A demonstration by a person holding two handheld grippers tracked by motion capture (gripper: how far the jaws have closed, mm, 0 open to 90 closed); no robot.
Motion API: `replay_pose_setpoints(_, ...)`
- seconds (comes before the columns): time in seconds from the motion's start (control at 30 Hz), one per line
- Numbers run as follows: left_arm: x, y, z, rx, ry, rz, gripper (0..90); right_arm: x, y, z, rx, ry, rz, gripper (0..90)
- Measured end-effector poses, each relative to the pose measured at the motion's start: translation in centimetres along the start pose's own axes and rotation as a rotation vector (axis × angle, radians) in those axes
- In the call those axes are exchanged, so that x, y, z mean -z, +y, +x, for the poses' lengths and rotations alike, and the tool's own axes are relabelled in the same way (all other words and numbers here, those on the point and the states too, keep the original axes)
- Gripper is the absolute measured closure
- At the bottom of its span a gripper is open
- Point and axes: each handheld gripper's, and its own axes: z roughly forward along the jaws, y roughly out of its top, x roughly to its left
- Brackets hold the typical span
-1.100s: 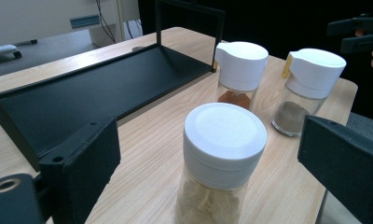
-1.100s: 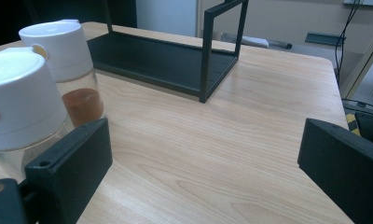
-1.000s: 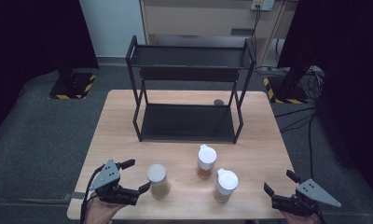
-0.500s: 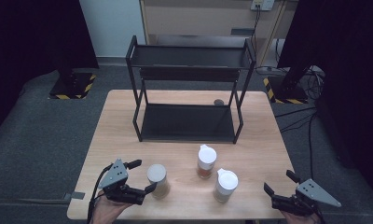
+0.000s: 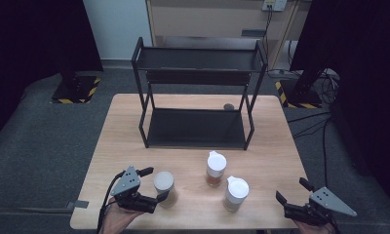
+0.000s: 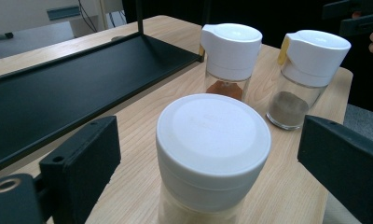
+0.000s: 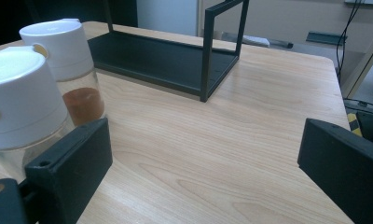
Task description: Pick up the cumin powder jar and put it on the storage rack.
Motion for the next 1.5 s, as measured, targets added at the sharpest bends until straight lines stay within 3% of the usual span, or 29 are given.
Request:
replay_pose_setpoints(0.57, -2.0, -0.9, 0.7, 0.004, -0.022, 0.008, 9.6, 0.0, 0.0, -0.1, -0.003, 0.003, -0.001, 3.4)
replay_pose_setpoints(0.83, -2.6, -1.4, 0.8, -0.016, -0.033, -0.001, 17.9, 0.0, 0.0, -0.1, -0.001, 0.002, 0.000, 3.4)
replay_pose_setpoints(1.0, -2.7, -1.7, 0.6, -0.038, -0.030, -0.014, 30.7, 0.0, 0.0, -0.1, -0.002, 0.001, -0.001, 3.4)
replay_pose_setpoints(1.03, -2.7, -1.8, 0.4, -0.060, -0.021, -0.012, 32.2, 0.0, 0.0, -0.1, -0.004, 0.002, -0.001, 3.4)
replay_pose_setpoints(1.5, -2.6, -1.8, 0.1, -0.052, -0.005, -0.014, 33.0, 0.0, 0.0, -0.1, -0.003, 0.003, 0.000, 3.4)
